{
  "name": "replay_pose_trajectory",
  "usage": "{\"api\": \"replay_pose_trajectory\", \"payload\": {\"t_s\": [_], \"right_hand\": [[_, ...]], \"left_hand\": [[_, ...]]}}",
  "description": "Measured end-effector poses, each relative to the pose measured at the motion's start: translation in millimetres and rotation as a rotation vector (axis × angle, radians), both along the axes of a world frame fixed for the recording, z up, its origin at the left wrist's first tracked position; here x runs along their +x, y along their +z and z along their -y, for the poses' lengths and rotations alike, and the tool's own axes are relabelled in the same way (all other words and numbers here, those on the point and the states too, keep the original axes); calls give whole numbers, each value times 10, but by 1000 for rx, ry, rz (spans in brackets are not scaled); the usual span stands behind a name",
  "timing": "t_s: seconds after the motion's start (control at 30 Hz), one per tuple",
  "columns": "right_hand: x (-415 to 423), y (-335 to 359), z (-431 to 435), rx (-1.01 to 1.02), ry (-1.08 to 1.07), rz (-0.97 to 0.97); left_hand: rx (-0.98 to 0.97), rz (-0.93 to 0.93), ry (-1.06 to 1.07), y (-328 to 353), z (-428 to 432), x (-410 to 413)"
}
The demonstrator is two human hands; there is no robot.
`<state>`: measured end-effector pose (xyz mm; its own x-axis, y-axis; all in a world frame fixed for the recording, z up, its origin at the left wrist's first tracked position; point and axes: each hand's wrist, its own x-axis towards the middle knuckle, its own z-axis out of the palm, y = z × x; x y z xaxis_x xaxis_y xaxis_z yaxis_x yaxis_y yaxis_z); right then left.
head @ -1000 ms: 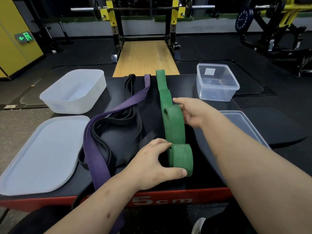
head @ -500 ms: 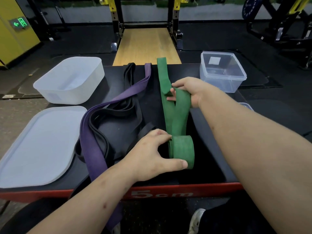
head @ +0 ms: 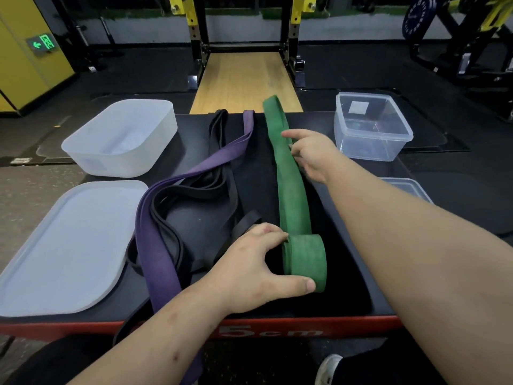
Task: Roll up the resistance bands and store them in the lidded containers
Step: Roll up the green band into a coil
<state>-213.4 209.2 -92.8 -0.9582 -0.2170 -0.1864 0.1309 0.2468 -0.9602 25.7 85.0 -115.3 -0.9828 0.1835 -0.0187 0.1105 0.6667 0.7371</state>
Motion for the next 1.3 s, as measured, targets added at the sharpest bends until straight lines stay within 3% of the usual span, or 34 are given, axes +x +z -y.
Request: {"api": "replay_pose_trajectory", "payload": {"t_s": [0.07, 0.2, 0.37, 0.47, 0.6, 0.8, 0.9, 1.0, 1.13, 1.23, 1.3], "right_hand": [[-69, -31, -18, 29, -1, -24], [21, 15, -94, 346, 6, -117], [204, 62, -124, 573, 59, -166], [301, 140, -105, 715, 120, -56], [438, 125, -182, 651, 185, 64], [592, -117, -300, 266, 22, -6], [748, -202, -311, 251, -66, -66], [878, -145, -416, 319, 36, -73], [1325, 76, -809, 524, 261, -246], [1816, 78, -1071, 300, 438, -168], [2048, 59, -1175, 331, 537, -152]], "left_hand": [[10, 0, 0, -2, 3, 2], [12, -1, 8, -11, 0, 4], [4, -18, 19, -25, -19, 17], [15, -36, 26, -21, -13, 51], [19, -38, 40, -12, -24, 61], [23, -57, 61, 5, -52, 75], [2, -67, 52, 1, -56, 101], [-3, -61, 56, -3, -48, 105], [-3, -55, 57, 23, -54, 100], [-1, -45, 52, 34, -52, 112], [8, -39, 48, 43, -55, 125]]}}
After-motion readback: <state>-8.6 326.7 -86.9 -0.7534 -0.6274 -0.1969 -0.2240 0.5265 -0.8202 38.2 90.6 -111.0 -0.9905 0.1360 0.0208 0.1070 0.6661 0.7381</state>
